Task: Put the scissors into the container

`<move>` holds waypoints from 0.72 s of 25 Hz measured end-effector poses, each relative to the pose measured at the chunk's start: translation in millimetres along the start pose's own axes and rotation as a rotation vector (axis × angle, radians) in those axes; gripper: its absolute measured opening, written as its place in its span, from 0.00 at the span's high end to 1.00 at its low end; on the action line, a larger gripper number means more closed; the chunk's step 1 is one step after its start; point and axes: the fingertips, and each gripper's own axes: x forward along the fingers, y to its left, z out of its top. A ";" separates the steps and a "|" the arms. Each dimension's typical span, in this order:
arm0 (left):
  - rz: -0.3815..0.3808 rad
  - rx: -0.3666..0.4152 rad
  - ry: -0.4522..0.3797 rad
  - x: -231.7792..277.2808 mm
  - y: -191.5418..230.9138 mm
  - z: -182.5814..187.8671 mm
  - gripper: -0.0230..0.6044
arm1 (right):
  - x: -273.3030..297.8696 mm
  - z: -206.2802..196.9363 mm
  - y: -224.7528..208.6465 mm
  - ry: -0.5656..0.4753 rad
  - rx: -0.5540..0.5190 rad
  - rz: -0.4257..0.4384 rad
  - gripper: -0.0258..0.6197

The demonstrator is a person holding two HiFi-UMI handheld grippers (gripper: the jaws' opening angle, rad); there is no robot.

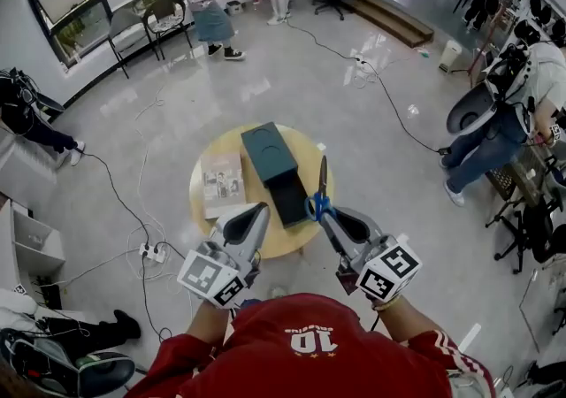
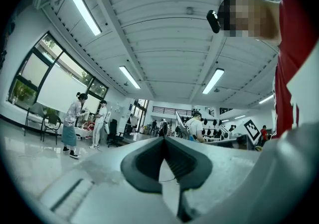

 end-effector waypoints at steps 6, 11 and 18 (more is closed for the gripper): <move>-0.041 -0.003 -0.007 8.3 24.0 3.7 0.96 | 21.5 1.5 -6.4 -0.012 -0.005 -0.034 0.91; -0.056 -0.017 -0.001 13.8 31.1 -4.1 0.96 | 24.7 -7.5 -12.9 0.010 0.012 -0.063 0.91; -0.056 -0.047 0.030 33.8 36.0 -29.2 0.96 | 24.0 -18.7 -40.9 0.044 0.054 -0.082 0.91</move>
